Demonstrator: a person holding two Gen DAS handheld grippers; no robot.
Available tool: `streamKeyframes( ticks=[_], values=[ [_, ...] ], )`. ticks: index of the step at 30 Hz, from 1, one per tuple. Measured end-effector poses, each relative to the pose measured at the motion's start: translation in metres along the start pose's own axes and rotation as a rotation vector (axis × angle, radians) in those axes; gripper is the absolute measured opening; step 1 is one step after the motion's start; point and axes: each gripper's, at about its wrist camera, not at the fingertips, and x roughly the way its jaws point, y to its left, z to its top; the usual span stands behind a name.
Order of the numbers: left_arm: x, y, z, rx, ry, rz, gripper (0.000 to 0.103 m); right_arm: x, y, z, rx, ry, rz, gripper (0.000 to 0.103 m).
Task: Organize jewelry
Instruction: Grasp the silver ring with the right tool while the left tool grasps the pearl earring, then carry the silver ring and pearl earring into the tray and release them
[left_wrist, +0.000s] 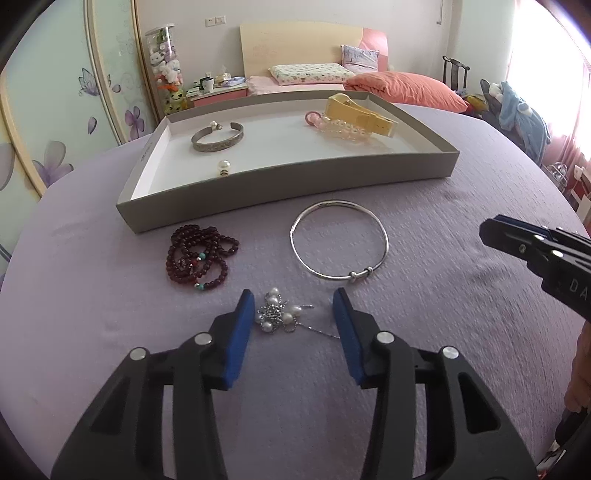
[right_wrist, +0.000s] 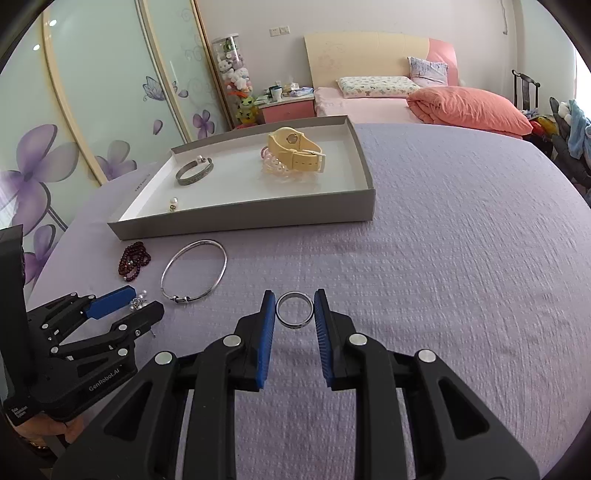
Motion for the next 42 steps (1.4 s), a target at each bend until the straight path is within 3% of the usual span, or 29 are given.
streamKeyframes(
  ticks=[5, 8, 15, 17, 29, 42],
  values=[
    [-0.001, -0.002, 0.001, 0.015, 0.005, -0.020, 0.033, -0.001, 0.004, 0.001, -0.001, -0.003, 0.008, 0.022],
    [-0.001, -0.005, 0.001, 0.029, 0.007, -0.037, 0.016, -0.002, 0.007, 0.000, -0.005, -0.004, 0.011, 0.022],
    [-0.003, -0.001, 0.000, 0.006, 0.001, -0.058, 0.014, -0.008, 0.009, 0.001, -0.009, -0.015, 0.014, 0.022],
    [-0.005, 0.003, 0.000, -0.007, -0.003, -0.065, 0.006, -0.010, 0.010, 0.001, -0.009, -0.019, 0.015, 0.022],
    [-0.052, 0.035, -0.003, -0.034, -0.091, -0.110, 0.006, -0.023, 0.018, 0.010, -0.018, -0.066, 0.028, 0.022],
    [-0.104, 0.057, 0.017, -0.089, -0.199, -0.136, 0.006, -0.037, 0.035, 0.020, -0.052, -0.116, 0.037, 0.022]
  ],
)
